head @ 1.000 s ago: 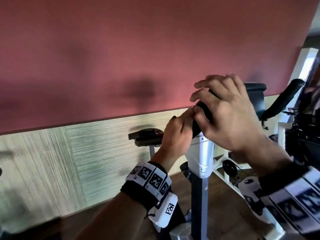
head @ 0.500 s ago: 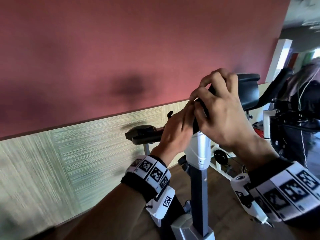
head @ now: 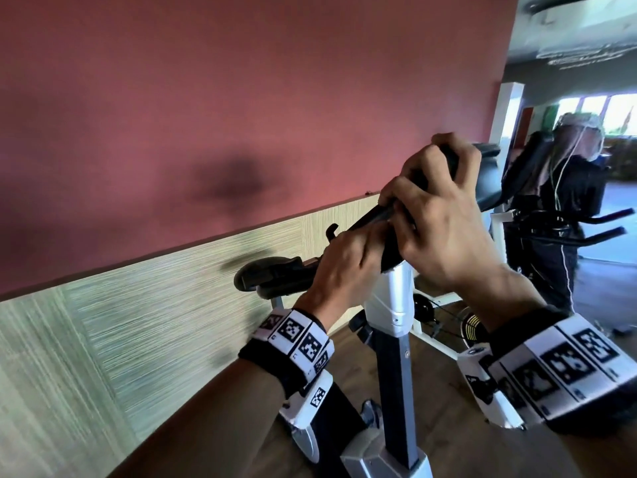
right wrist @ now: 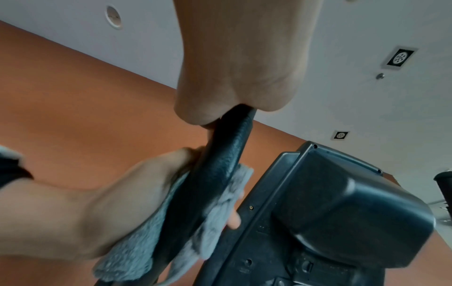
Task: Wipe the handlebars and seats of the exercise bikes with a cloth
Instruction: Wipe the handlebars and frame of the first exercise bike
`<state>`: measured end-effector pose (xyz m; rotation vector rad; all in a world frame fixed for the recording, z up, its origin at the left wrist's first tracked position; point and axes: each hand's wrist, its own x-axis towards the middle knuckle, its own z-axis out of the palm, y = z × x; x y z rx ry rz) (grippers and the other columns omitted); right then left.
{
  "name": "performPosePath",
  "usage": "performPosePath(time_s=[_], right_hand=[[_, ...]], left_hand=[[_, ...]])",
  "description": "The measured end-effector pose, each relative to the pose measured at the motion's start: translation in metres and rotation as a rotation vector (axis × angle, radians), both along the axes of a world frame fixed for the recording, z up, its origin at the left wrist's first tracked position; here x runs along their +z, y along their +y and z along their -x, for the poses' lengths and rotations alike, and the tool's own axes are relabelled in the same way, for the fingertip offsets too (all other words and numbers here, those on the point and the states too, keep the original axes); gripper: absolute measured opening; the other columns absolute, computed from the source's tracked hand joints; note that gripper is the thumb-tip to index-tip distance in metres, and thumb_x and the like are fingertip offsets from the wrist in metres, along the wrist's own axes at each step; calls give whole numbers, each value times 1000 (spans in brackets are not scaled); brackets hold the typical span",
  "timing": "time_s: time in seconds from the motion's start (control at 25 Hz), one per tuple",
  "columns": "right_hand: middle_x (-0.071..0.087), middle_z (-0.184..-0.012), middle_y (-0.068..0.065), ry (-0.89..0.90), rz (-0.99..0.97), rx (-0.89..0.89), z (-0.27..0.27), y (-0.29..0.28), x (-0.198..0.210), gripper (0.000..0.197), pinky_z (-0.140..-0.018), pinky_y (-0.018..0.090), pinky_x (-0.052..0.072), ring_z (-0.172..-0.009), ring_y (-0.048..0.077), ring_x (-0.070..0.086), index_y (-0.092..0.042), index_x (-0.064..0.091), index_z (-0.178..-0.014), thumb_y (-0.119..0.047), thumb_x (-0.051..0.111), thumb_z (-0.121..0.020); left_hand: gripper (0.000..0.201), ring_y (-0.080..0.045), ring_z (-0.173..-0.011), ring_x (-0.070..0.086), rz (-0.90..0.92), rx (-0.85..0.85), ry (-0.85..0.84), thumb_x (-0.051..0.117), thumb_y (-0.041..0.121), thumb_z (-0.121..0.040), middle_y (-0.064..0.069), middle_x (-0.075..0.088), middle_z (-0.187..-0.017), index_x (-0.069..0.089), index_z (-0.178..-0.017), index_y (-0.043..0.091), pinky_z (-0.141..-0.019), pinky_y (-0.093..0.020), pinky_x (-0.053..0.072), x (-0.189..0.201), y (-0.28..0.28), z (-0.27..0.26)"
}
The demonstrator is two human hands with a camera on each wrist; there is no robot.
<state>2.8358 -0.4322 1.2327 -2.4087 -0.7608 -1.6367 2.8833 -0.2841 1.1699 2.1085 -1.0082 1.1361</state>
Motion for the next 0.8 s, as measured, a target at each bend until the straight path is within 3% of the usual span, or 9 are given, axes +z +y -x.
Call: performPosePath(time_s=[0.2, 0.36, 0.4, 0.52, 0.6, 0.72, 0.8], right_hand=[[51, -116, 13, 45, -5, -5, -3, 4, 2, 20, -109, 43, 21, -129, 45, 27, -11, 70, -95, -9, 52, -84], [51, -125, 15, 27, 22, -70, -1, 2, -1, 21, -113, 39, 17, -134, 47, 24, -11, 69, -99, -12, 50, -90], [51, -129, 16, 22, 28, -88, 0, 2, -4, 21, -116, 45, 18, -136, 50, 22, -11, 69, -101, -14, 50, -92], [47, -141, 18, 45, 23, -123, 3, 3, -10, 24, -116, 62, 19, -143, 54, 14, -10, 66, -108, -18, 46, -97], [45, -145, 19, 72, 4, -127, 3, 4, -11, 28, -116, 66, 19, -145, 55, 11, -11, 65, -111, -17, 44, -94], [44, -146, 19, 72, 22, -137, 3, 3, -9, 29, -114, 71, 15, -145, 55, 12, -11, 65, -112, -17, 47, -89], [42, -150, 19, 65, 28, -164, 6, 4, -10, 29, -119, 69, 0, -147, 52, 9, -12, 63, -113, -21, 47, -90]], left_hand=[[35, -32, -47, 51, -63, 98, -38, 35, 13, -93, -11, 62, -64, 63, -109, 0, -50, -26, 24, -6, 14, -12], [40, -23, -88, 61, 37, -67, -4, 31, 15, -102, -15, 71, -107, 63, -120, 0, -70, -28, 42, 0, -5, 1], [42, -23, -87, 63, 52, -93, 37, 30, 19, -103, -14, 71, -106, 63, -121, 0, -71, -28, 44, -4, 2, 2], [51, -20, -56, 59, 114, -98, 267, 26, 36, -105, -1, 64, -68, 67, -110, 7, -50, -36, 40, -10, 22, -4], [48, -26, -47, 52, 42, -13, 156, 25, 29, -103, 5, 49, -57, 65, -111, 4, -45, -35, 33, -2, 14, -3], [30, -35, -48, 52, 60, -68, 124, 43, 7, -97, -11, 59, -65, 60, -119, -6, -46, -36, 38, 10, -1, 12], [30, -35, -61, 60, 180, -109, 174, 41, 9, -104, -16, 67, -79, 64, -117, -6, -54, -41, 43, 1, 1, 12]])
